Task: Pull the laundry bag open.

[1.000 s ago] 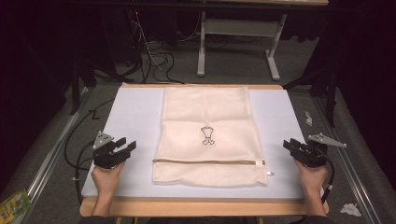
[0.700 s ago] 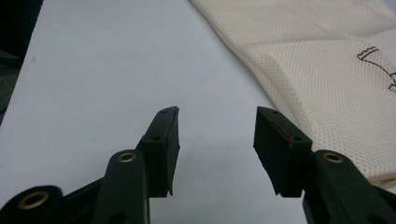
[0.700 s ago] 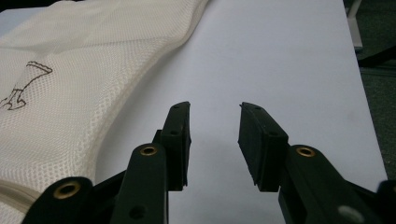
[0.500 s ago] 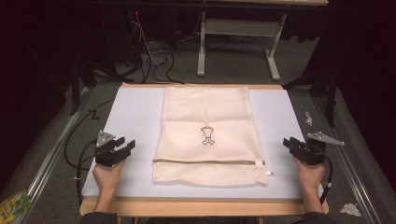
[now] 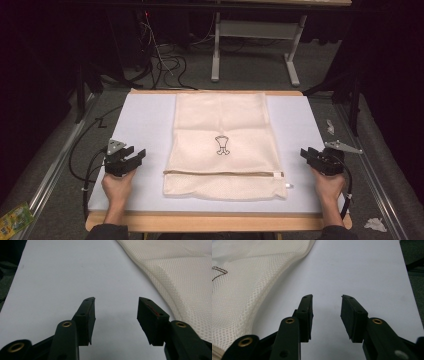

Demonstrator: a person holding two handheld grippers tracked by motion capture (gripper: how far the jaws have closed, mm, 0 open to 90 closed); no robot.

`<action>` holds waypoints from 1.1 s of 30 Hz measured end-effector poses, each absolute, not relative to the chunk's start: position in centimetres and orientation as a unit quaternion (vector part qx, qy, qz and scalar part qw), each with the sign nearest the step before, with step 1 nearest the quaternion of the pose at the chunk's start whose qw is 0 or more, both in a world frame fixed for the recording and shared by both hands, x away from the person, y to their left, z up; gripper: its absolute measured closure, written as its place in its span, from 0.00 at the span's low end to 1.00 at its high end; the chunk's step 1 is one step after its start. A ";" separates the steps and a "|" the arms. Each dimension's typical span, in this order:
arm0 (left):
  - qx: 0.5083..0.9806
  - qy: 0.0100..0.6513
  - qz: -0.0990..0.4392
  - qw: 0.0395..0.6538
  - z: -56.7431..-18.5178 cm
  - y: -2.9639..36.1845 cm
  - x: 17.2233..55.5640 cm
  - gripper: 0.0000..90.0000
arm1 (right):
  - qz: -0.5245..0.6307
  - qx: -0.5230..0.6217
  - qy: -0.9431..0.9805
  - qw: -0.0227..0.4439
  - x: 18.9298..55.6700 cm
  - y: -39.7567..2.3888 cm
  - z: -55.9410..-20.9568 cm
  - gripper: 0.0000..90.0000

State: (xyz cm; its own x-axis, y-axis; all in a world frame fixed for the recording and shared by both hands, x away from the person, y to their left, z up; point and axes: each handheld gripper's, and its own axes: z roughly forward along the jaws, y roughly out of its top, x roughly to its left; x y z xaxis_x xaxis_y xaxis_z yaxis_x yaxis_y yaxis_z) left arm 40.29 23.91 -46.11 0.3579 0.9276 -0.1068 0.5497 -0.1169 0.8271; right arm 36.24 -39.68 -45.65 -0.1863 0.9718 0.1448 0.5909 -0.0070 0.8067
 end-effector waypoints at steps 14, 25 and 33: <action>0.710 0.527 0.244 0.399 -47.0 23.8 40.9 0.54 | 0.380 0.596 0.662 0.249 36.7 -39.6 -46.3 0.69; 0.711 0.531 0.243 0.391 -47.7 23.5 41.2 0.54 | 0.370 0.598 0.664 0.254 37.0 -39.5 -47.0 0.67; 0.718 0.530 0.242 0.380 -48.3 23.3 41.2 0.54 | 0.370 0.593 0.663 0.268 36.9 -39.3 -47.4 0.65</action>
State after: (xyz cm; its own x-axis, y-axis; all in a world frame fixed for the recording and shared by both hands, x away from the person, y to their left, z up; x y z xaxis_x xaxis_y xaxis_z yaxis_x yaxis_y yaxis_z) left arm 41.25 23.33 -48.28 0.3204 0.9457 -0.0555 0.5775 -0.1486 0.8027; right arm 36.91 -39.32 -47.37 -0.1545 0.9844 0.0836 0.5881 0.0237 0.8084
